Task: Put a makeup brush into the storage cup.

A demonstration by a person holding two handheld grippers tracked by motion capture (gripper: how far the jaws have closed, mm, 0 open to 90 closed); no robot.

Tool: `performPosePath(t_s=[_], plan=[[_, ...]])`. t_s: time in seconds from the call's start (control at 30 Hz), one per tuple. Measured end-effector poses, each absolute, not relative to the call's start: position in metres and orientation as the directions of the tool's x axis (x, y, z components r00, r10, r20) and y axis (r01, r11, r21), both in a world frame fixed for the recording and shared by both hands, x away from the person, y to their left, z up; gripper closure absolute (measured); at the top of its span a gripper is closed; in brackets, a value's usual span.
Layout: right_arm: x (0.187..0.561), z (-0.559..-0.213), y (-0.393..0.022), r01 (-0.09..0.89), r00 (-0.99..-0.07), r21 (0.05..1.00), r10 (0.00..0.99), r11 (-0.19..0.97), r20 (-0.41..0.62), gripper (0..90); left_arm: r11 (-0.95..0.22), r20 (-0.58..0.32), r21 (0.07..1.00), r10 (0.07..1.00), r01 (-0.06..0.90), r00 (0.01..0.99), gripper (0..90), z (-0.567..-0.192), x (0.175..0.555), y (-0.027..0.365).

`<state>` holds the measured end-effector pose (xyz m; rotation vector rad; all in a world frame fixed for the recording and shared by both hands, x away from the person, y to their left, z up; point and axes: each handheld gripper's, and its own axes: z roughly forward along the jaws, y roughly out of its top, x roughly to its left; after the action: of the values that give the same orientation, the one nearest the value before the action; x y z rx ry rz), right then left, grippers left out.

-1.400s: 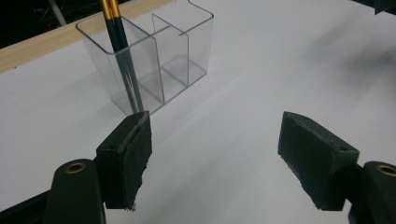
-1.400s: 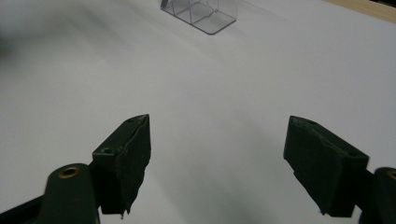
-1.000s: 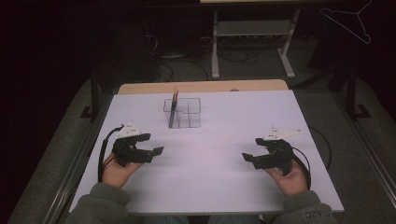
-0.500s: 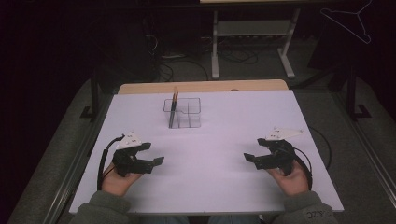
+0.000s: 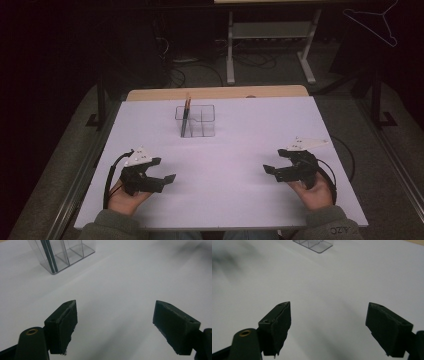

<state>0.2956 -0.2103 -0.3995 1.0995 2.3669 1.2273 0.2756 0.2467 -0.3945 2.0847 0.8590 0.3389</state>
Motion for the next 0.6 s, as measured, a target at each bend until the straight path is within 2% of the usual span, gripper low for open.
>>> performPosePath(t_s=[0.6], plan=[[0.2958, -0.404, -0.2136, 0.521, -0.679, 0.778, 0.723, 0.352, 0.127, 19.0, -0.408, -0.064, 0.796, 0.678, 0.448, 0.732, 18.3, -0.3938, 0.27, 0.2519]])
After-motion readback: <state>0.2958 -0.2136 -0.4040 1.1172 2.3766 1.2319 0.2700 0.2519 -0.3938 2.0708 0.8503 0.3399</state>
